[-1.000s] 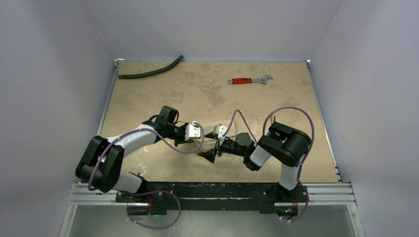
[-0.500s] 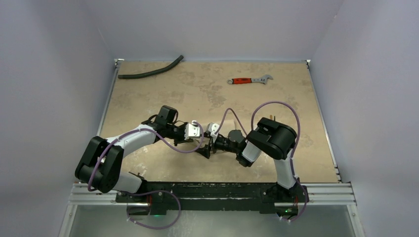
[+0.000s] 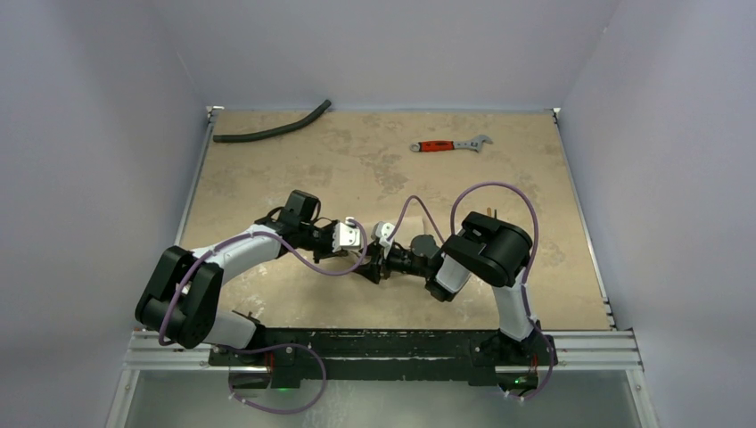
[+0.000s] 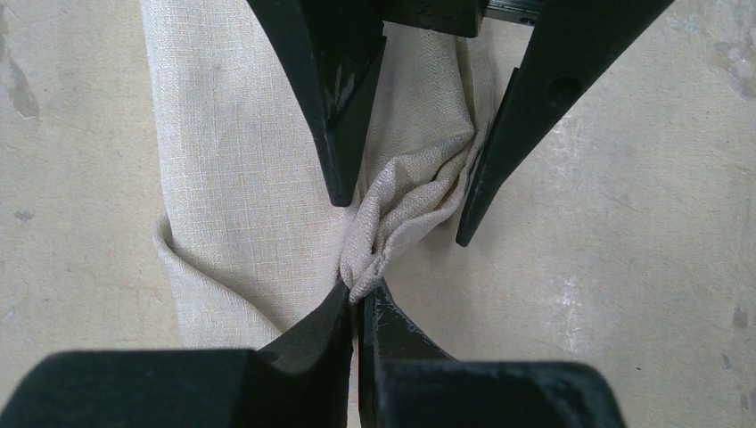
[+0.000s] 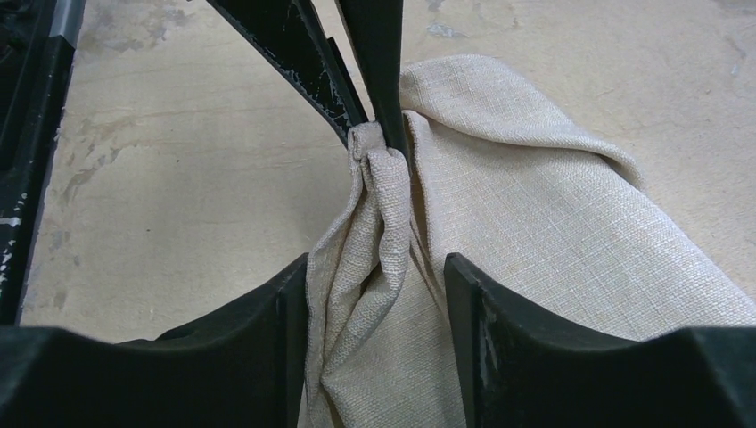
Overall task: Fold the napkin into a case and place the utensils inside
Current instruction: Pick up the 2/3-rectangle-folded napkin at the center of the board.
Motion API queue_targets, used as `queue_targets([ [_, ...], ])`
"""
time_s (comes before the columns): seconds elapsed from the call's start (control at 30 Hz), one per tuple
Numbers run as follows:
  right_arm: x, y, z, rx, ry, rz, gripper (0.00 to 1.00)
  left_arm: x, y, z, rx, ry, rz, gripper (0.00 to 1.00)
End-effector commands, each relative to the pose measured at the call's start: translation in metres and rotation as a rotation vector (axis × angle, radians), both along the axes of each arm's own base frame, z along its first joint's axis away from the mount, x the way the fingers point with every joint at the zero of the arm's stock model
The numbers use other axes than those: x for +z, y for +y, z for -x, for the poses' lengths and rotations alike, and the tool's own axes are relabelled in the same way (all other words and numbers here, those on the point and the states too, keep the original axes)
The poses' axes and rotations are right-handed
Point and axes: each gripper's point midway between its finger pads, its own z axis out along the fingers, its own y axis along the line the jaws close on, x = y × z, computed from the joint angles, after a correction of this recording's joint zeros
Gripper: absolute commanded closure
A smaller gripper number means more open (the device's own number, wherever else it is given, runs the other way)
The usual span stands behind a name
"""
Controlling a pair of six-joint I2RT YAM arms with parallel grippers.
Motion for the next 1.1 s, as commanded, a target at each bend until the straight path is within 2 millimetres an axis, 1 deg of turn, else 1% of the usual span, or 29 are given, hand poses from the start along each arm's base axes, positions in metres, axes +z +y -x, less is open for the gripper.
queue_targets([
  [0.0, 0.119, 0.012, -0.007, 0.013, -0.285, -0.378, 0.41, 0.015, -0.004, -0.008, -0.005, -0.048, 0.036, 1.0],
  [0.07, 0.123, 0.013, -0.006, 0.016, -0.286, -0.391, 0.36, 0.015, -0.004, -0.008, -0.006, -0.05, 0.036, 1.0],
  [0.13, 0.127, 0.014, -0.008, 0.012, -0.29, -0.398, 0.36, 0.015, -0.004, -0.008, -0.006, -0.05, 0.036, 1.0],
  [0.2, 0.13, 0.014, -0.009, 0.005, -0.296, -0.407, 0.39, 0.016, -0.004, -0.009, -0.008, -0.057, 0.036, 1.0],
  [0.3, 0.138, 0.014, -0.012, -0.003, -0.31, -0.424, 0.47, 0.016, -0.004, -0.009, -0.009, -0.057, 0.035, 1.0],
  [0.53, 0.142, 0.014, -0.011, 0.001, -0.316, -0.435, 0.58, 0.015, -0.003, -0.007, -0.014, -0.059, 0.031, 1.0],
  [0.77, 0.155, 0.011, -0.013, -0.014, -0.33, -0.463, 0.62, 0.015, -0.003, -0.007, -0.015, -0.065, 0.03, 1.0],
  [0.83, 0.16, 0.008, -0.014, -0.025, -0.326, -0.479, 0.62, 0.015, -0.002, -0.007, -0.015, -0.066, 0.03, 1.0],
  [0.9, 0.158, 0.009, -0.014, -0.021, -0.316, -0.479, 0.62, 0.014, -0.002, -0.007, -0.015, -0.068, 0.029, 1.0],
  [1.0, 0.149, 0.012, -0.012, 0.002, -0.282, -0.481, 0.66, 0.014, -0.002, -0.008, -0.013, -0.074, 0.029, 1.0],
  [1.07, 0.139, 0.014, -0.008, 0.027, -0.258, -0.466, 0.75, 0.015, -0.002, -0.01, -0.006, -0.078, 0.029, 1.0],
])
